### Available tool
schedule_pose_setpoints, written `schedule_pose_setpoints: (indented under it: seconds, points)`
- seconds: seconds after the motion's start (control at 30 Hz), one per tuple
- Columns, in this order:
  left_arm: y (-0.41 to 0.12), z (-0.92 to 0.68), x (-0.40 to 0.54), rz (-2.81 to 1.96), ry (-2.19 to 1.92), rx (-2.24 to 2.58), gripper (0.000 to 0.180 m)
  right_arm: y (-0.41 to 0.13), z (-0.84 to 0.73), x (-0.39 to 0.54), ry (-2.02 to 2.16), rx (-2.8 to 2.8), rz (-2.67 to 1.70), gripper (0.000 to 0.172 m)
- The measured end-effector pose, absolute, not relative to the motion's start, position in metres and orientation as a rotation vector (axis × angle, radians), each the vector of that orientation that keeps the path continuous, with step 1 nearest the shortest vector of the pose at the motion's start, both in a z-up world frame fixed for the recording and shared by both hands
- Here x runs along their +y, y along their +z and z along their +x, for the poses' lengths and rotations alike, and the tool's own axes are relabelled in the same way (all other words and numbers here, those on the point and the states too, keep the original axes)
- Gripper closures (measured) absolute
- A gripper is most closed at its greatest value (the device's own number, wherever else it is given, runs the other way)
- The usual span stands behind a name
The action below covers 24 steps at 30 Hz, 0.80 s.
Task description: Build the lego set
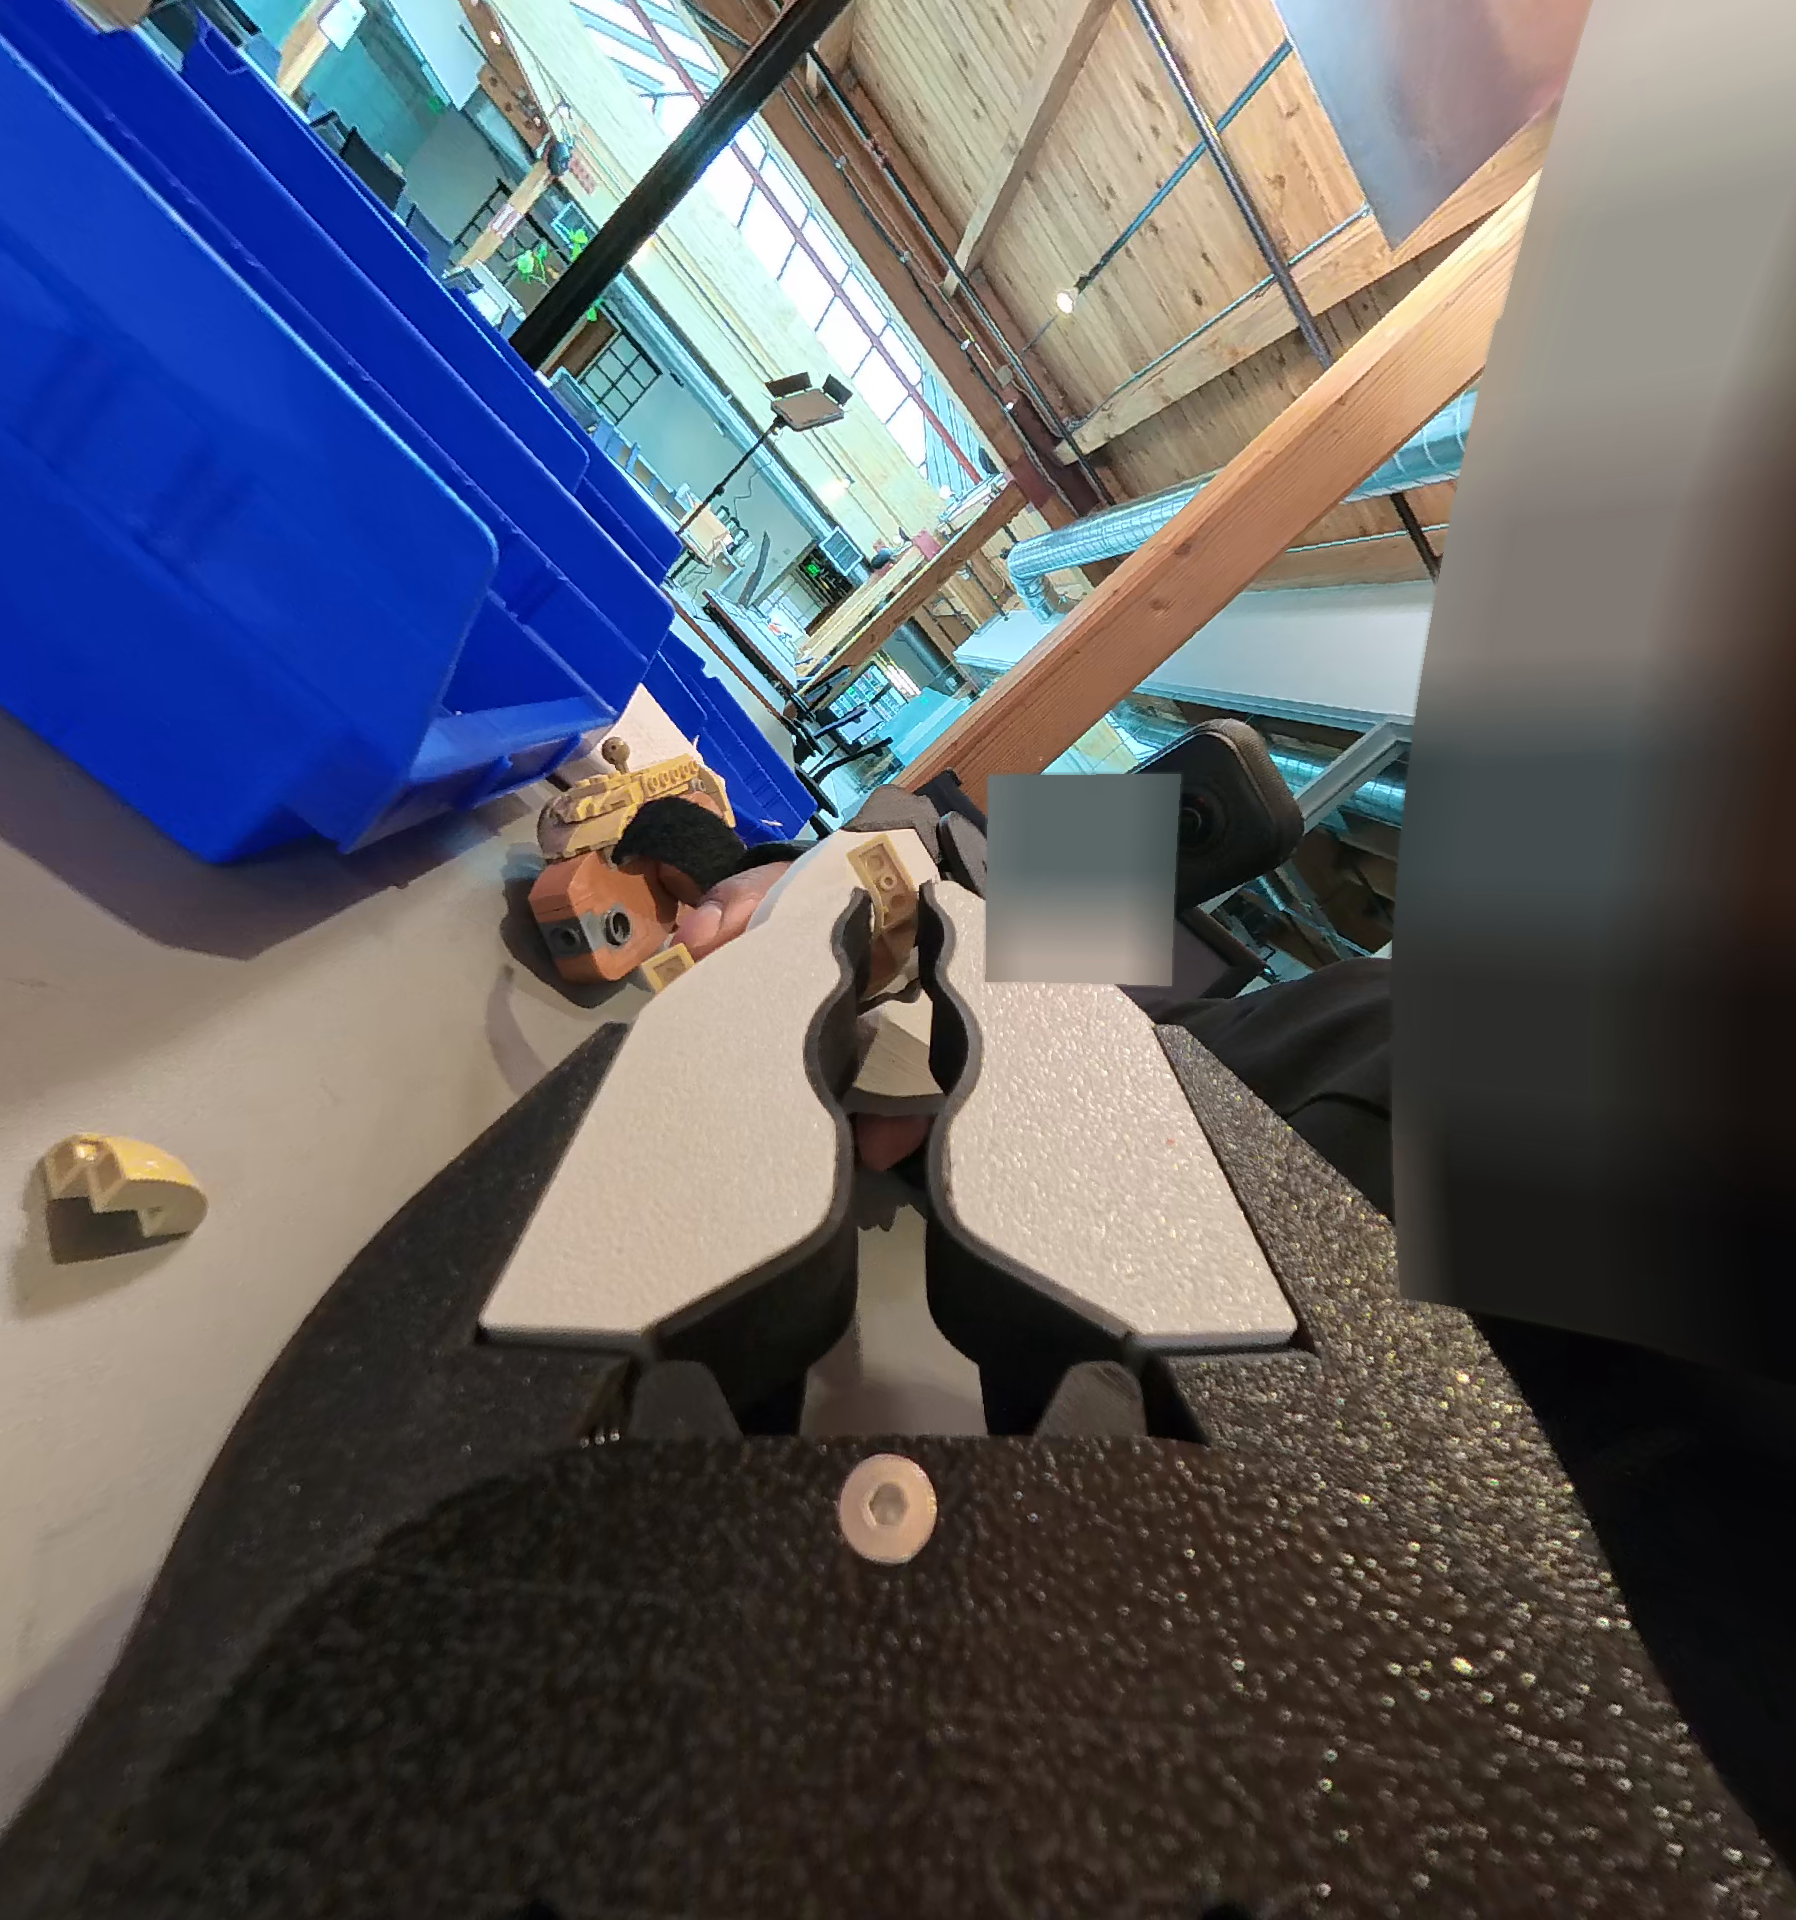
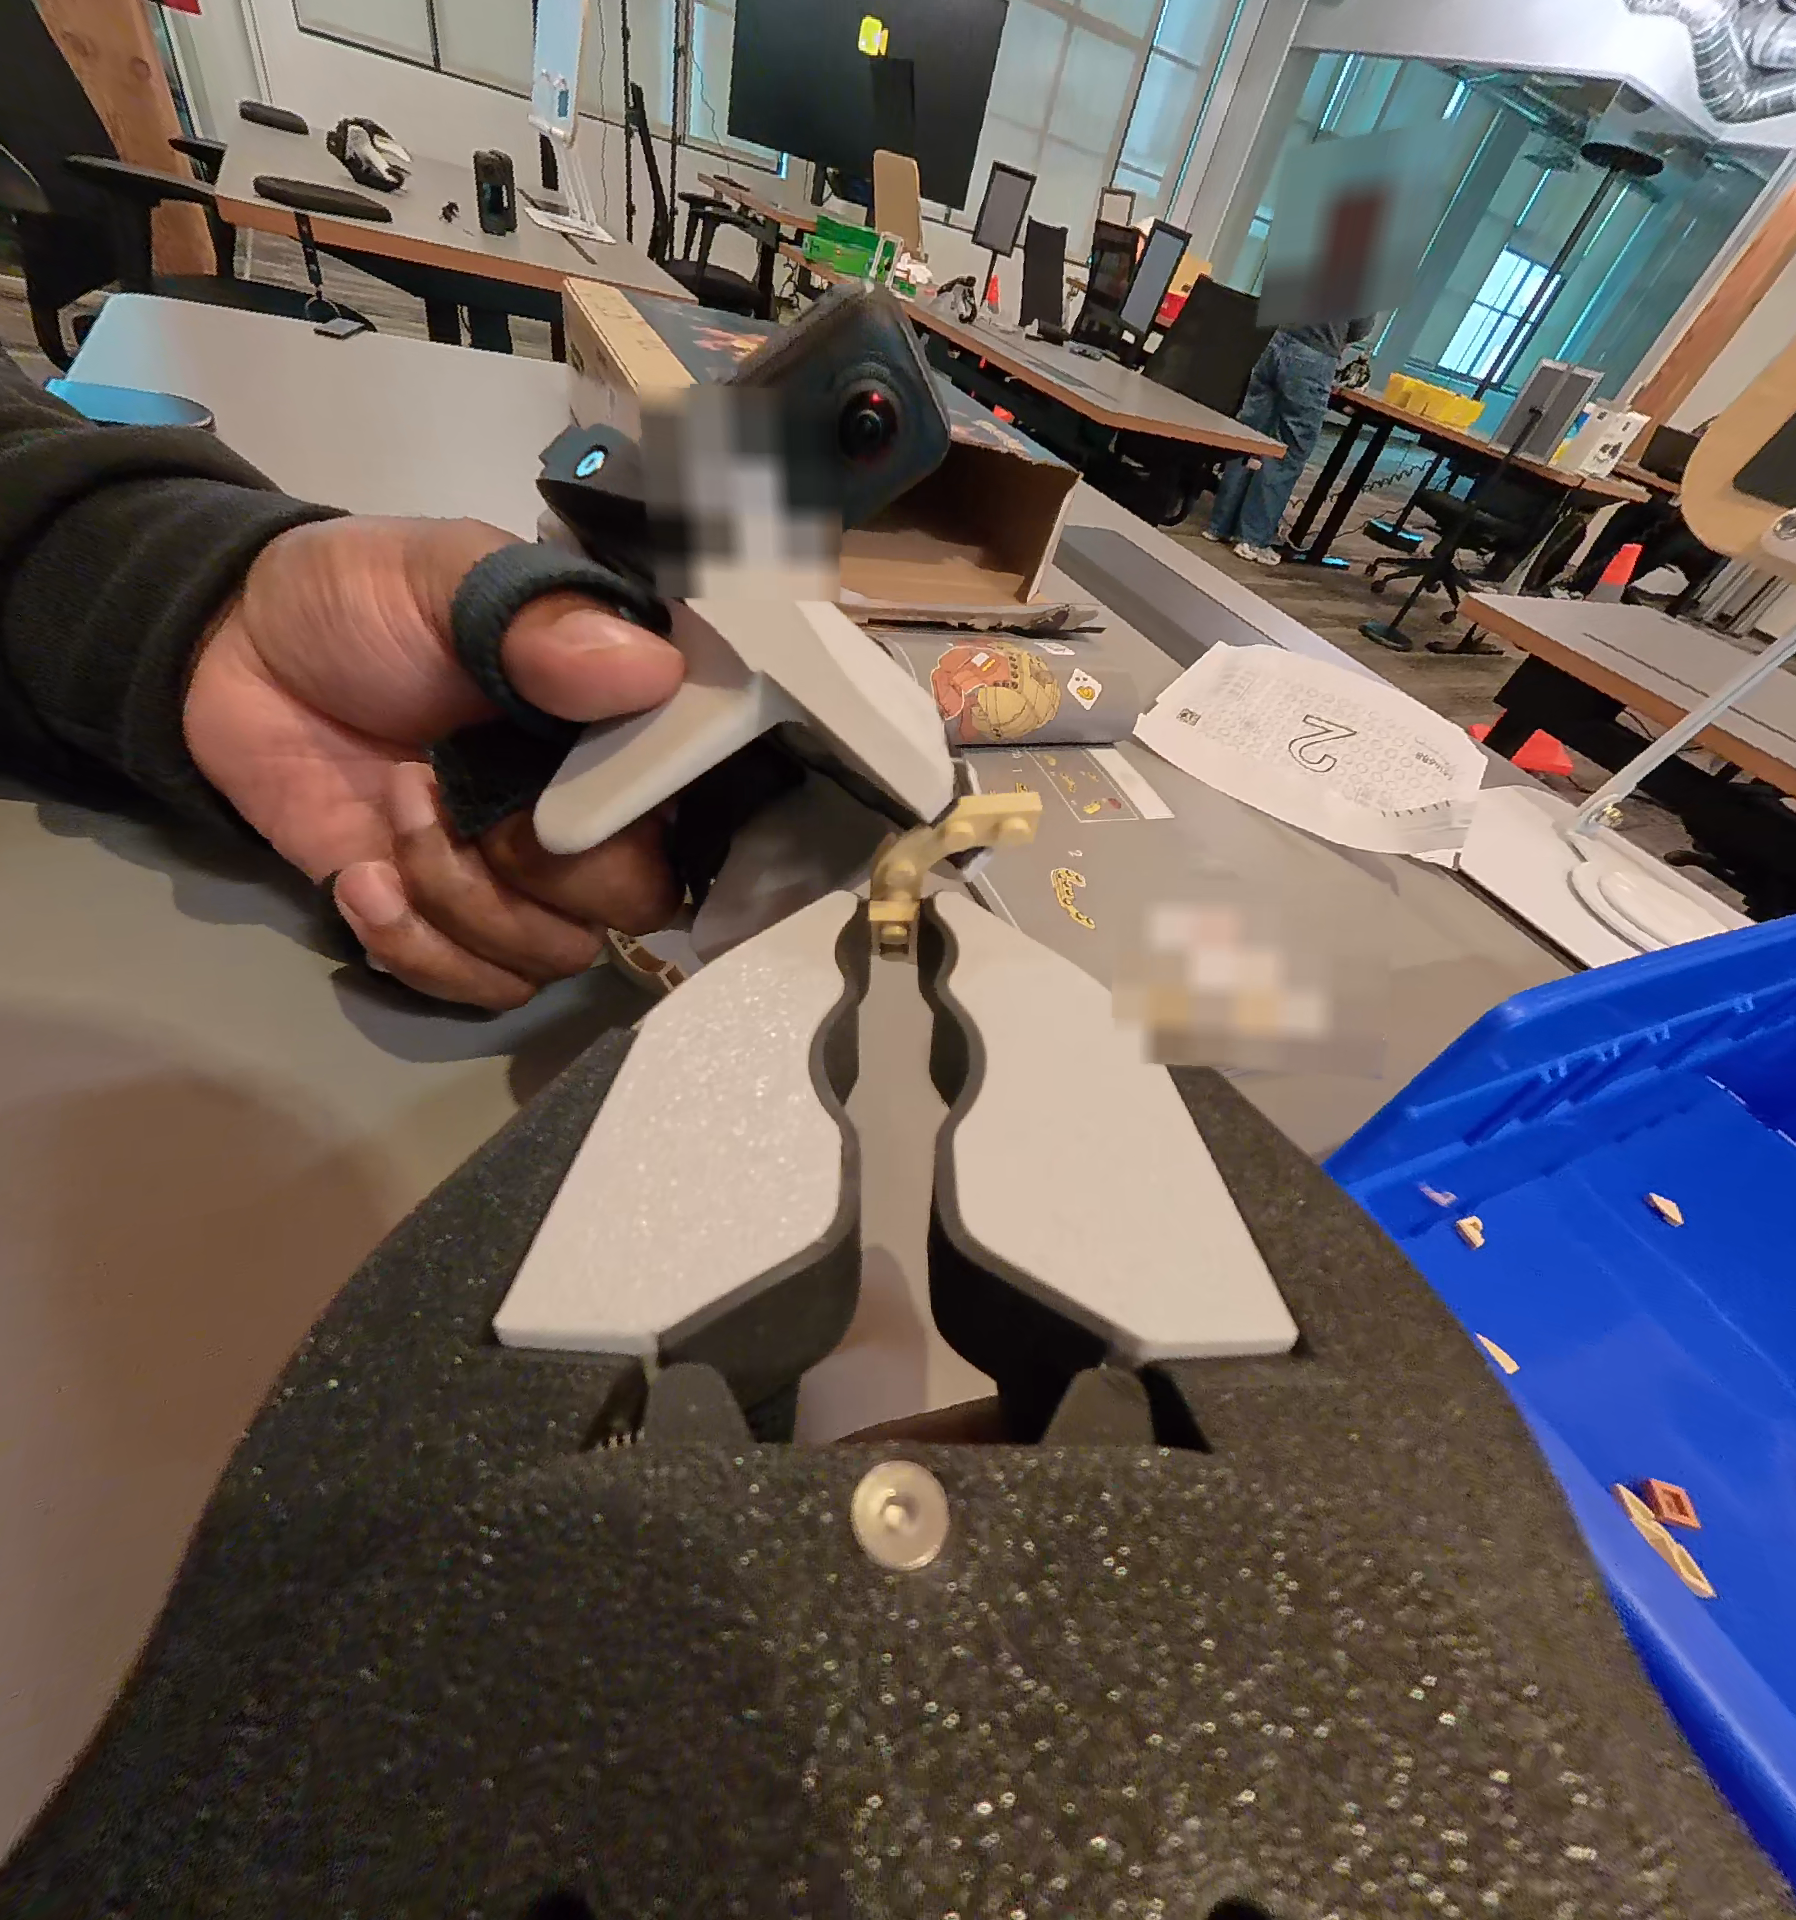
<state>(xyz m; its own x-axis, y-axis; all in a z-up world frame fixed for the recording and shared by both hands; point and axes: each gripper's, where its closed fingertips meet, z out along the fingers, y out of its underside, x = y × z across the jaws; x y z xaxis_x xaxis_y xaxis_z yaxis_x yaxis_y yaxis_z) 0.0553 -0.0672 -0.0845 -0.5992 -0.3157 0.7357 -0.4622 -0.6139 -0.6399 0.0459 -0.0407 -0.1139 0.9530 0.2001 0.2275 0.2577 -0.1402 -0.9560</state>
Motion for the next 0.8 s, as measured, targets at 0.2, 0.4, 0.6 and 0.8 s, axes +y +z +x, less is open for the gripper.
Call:
schedule_pose_setpoints:
  seconds: [0.2,0.4,0.6,0.8]
  points:
    - [-0.082,0.055,-0.068,1.349,2.396,-1.432,0.172,-0.112,0.046,-0.042,-0.038,-0.351,-1.712,0.164]
    - [-0.084,0.054,-0.067,1.343,2.379,-1.554,0.167,-0.111,0.047,-0.042,-0.043,-0.345,-1.707,0.164]
    - [-0.082,0.053,-0.060,1.327,2.389,-1.728,0.166,-0.110,0.050,-0.042,-0.044,-0.341,-1.712,0.164]
    - [-0.095,0.050,-0.061,1.328,2.252,-2.078,0.172,-0.114,0.055,-0.041,-0.078,-0.330,-1.750,0.164]
